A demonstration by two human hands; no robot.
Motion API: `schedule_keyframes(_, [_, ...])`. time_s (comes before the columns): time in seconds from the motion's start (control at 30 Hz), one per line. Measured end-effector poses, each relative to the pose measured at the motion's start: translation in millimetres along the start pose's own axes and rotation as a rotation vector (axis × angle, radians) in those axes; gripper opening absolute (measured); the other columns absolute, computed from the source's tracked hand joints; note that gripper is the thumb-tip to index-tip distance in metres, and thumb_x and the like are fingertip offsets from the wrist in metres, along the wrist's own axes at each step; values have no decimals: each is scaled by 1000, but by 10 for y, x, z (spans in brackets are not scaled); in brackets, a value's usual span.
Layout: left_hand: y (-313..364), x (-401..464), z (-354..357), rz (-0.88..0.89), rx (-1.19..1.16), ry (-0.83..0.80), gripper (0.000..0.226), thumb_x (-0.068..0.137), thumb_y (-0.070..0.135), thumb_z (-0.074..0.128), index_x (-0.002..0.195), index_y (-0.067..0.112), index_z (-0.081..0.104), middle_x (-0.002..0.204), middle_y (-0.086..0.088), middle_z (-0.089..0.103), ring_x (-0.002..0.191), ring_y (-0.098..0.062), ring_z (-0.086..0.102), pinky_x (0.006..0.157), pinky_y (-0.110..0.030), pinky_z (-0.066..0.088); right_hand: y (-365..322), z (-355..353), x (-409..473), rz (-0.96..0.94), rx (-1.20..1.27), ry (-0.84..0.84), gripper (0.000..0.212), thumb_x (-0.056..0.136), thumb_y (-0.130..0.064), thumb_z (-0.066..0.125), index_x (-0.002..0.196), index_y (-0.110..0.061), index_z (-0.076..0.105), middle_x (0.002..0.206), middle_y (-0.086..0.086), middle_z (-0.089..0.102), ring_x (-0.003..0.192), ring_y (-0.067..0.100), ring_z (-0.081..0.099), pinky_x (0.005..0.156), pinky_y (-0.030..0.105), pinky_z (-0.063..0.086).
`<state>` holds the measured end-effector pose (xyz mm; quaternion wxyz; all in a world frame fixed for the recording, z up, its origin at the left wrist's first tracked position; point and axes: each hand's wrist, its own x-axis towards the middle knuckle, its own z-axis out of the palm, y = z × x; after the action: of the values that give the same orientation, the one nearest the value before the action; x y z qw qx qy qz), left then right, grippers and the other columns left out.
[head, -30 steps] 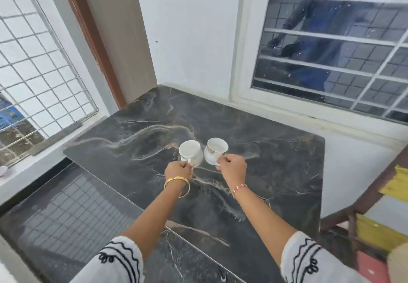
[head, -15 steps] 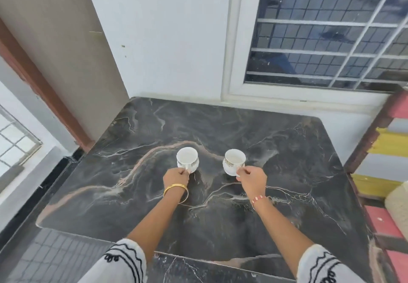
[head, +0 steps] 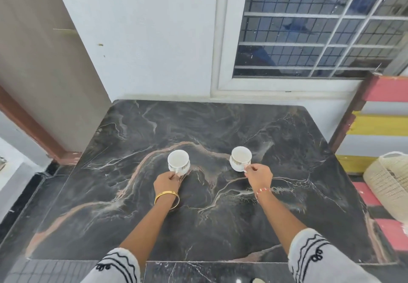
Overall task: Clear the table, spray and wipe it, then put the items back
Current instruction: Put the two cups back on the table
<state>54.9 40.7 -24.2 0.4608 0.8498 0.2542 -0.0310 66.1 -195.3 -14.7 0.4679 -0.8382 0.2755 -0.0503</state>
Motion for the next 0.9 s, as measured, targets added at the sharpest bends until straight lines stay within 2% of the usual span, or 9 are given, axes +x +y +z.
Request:
schedule_keyframes(0.1, [-48,29,-41,6,-26,20,23,87,13,54,79,-3,69,83,-21,70,83,-35,63,76,-31,44,14,6,-20,32,-13,15,24,86,-11,59,77,9,70,79,25,70,84,40,64,76,37,48])
schedule_keyframes(0.27, [-51,24,-22,-35,-77,28,22,87,16,57,97,2,71,97,-18,72,96,-34,64,93,-36,47,21,-35,-72,32,-43,19,25,87,-11,58,79,9,70,81,25,70,85,39,63,67,31,41])
schedule_keyframes(0.33, [-27,-3,-39,-40,-83,22,25,88,17,57,103,2,69,101,-18,71,99,-33,64,96,-38,47,23,-44,-87,20,-81,11,28,88,-11,57,72,8,68,72,23,67,78,38,60,61,30,36])
schedule_keyframes(0.43, [2,-33,-71,-7,-50,12,26,89,19,56,104,1,68,103,-18,70,99,-35,62,94,-38,45,36,-54,-101,4,-186,-17,41,91,-11,52,51,-4,46,51,6,46,64,29,46,55,29,30])
schedule_keyframes(0.6, [57,-147,-87,17,-30,56,29,89,20,55,110,0,62,115,-18,65,105,-33,58,91,-35,43,52,-68,-112,-55,-293,-32,40,93,-19,49,56,-6,42,69,14,53,69,26,46,62,27,30])
schedule_keyframes(0.7, [65,-241,-40,55,-62,120,30,86,21,58,110,3,60,118,-20,57,105,-34,55,92,-37,43,72,-97,-151,-102,-306,-1,27,92,-25,51,75,-4,54,95,24,62,81,30,51,70,33,38])
schedule_keyframes(0.77, [78,-318,0,114,-9,195,33,84,18,59,114,4,57,121,-21,53,112,-35,50,95,-41,40,101,-162,-183,-162,-370,-13,34,93,-28,51,108,2,58,117,23,56,106,35,51,91,39,40])
schedule_keyframes(0.83, [117,-398,54,224,78,257,37,82,15,61,117,3,55,123,-22,52,116,-37,47,98,-45,38,110,-248,-203,-235,-468,-47,50,95,-32,48,132,1,45,136,20,45,127,34,39,107,39,31])
schedule_keyframes(0.9, [170,-479,162,349,134,261,38,83,16,61,119,4,55,128,-24,50,121,-38,45,105,-51,33,136,-351,-187,-290,-562,-71,55,97,-34,44,140,-1,36,148,19,34,138,31,27,115,37,22])
